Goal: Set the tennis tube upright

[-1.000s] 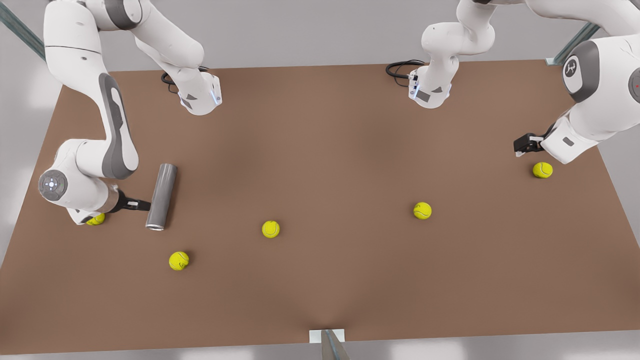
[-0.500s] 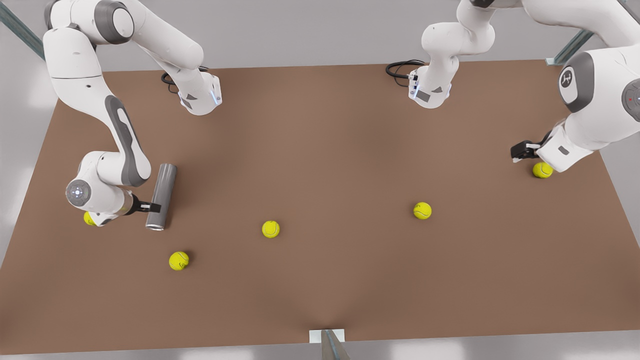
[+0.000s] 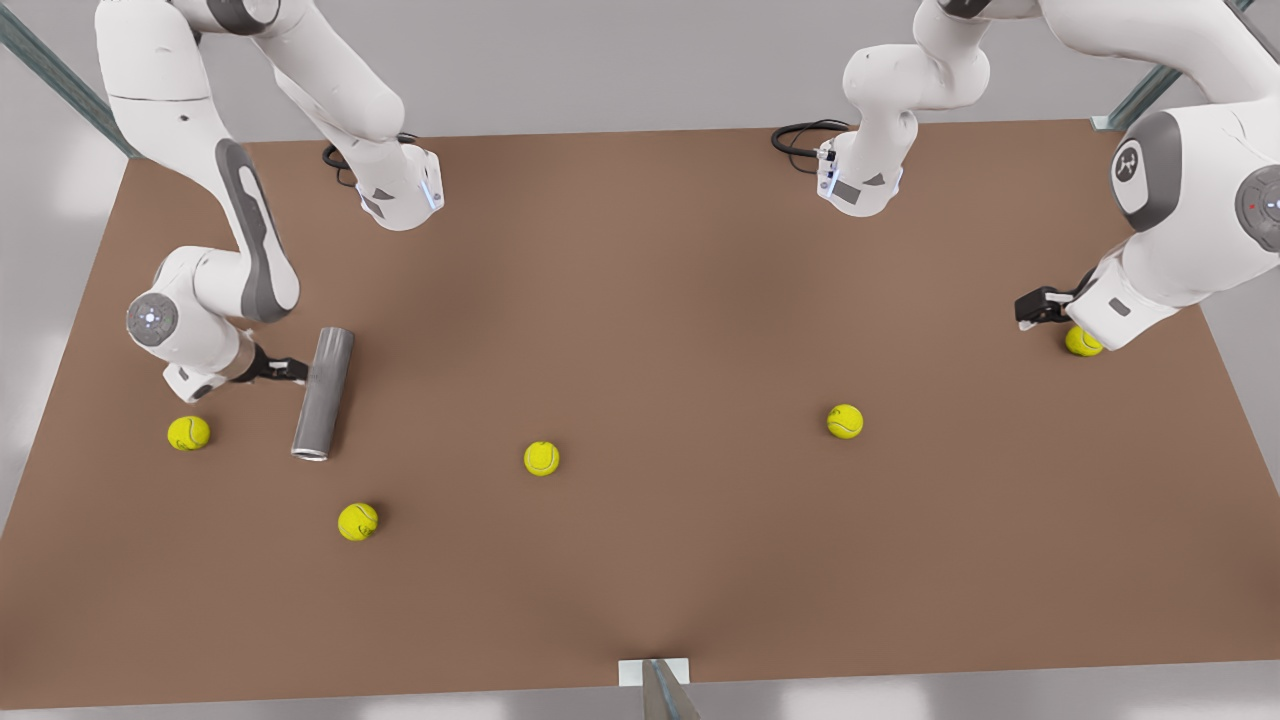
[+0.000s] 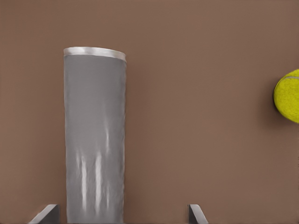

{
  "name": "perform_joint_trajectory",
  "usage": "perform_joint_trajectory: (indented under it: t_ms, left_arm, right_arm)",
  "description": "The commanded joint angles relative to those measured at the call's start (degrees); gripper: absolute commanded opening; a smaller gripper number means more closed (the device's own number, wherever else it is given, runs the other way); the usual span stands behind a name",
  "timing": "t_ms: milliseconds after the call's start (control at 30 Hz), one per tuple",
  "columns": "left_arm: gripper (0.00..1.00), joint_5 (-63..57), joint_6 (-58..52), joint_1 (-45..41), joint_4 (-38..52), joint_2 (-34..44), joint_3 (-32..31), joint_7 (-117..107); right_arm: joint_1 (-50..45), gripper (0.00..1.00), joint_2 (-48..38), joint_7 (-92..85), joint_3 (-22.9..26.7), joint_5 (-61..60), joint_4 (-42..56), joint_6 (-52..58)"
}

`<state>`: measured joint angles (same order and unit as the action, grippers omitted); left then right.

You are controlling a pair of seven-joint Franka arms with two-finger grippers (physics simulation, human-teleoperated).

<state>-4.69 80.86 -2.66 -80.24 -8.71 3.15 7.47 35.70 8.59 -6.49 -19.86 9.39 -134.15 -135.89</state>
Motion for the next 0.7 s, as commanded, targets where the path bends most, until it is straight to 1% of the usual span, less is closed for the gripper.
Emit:
perform_joint_trajectory:
  t_ms: [0, 33, 100, 400, 667]
  left_arm:
    - [1.0, 0.21, 0.0, 0.03, 0.0, 0.0, 0.01, 0.0]
    - [1.0, 0.21, 0.0, 0.03, 0.0, -0.08, 0.01, 0.0]
    - [1.0, 0.21, 0.0, 0.03, 0.0, -0.08, 0.01, 0.0]
    - [1.0, 0.29, 0.18, -0.15, 0.0, -0.61, 0.01, 0.0]
    - [1.0, 0.47, 0.97, 0.03, 0.0, -1.4, 0.1, 0.0]
  right_arm:
    - [-0.19, 1.0, 0.19, -0.01, -0.01, 0.1, -0.06, -0.07]
    - [0.6, 1.0, 1.77, -0.01, -0.01, 0.36, -1.02, -2.08]
    - [0.78, 1.0, 3.89, -0.54, -0.01, 0.45, -1.03, -2.71]
    - [-1.07, 1.0, 4.15, 0.08, -1.41, 0.36, -2.43, -2.18]
    - [-1.15, 1.0, 7.49, 0.17, -1.32, 0.36, -2.34, -3.68]
